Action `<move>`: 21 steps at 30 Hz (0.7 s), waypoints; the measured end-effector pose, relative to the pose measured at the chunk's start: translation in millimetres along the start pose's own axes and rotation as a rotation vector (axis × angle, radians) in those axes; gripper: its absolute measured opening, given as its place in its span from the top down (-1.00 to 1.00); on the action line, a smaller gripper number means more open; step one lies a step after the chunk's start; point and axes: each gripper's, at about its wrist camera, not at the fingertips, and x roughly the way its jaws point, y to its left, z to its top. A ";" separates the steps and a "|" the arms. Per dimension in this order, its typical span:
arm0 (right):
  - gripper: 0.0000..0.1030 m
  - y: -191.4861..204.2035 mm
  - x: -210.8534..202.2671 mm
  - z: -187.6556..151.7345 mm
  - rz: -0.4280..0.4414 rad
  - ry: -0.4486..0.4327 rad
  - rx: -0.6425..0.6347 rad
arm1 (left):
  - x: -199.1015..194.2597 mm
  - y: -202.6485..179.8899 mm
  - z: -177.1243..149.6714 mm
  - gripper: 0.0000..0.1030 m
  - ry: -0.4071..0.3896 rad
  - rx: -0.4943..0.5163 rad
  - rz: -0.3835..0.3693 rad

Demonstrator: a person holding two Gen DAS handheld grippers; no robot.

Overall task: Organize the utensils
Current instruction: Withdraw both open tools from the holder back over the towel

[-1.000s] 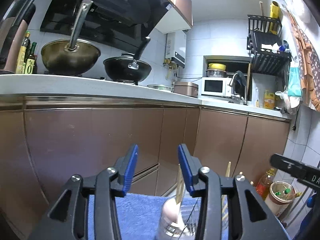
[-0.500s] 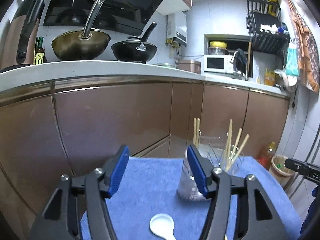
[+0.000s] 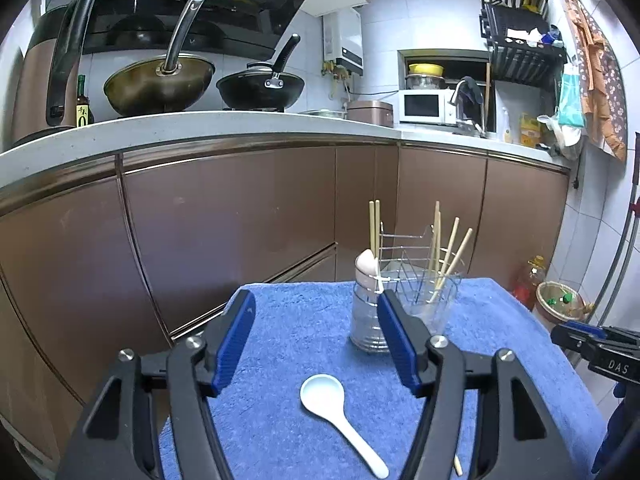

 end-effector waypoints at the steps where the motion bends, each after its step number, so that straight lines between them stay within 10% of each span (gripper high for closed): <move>1: 0.33 1.9 -1.0 -1.3 0.001 0.002 -0.002 | -1.2 0.5 0.0 -0.20 0.004 0.004 0.001; 21: 0.33 16.6 -3.5 -2.9 -0.007 0.018 -0.036 | -2.1 6.3 -10.5 -0.20 0.054 0.017 -0.003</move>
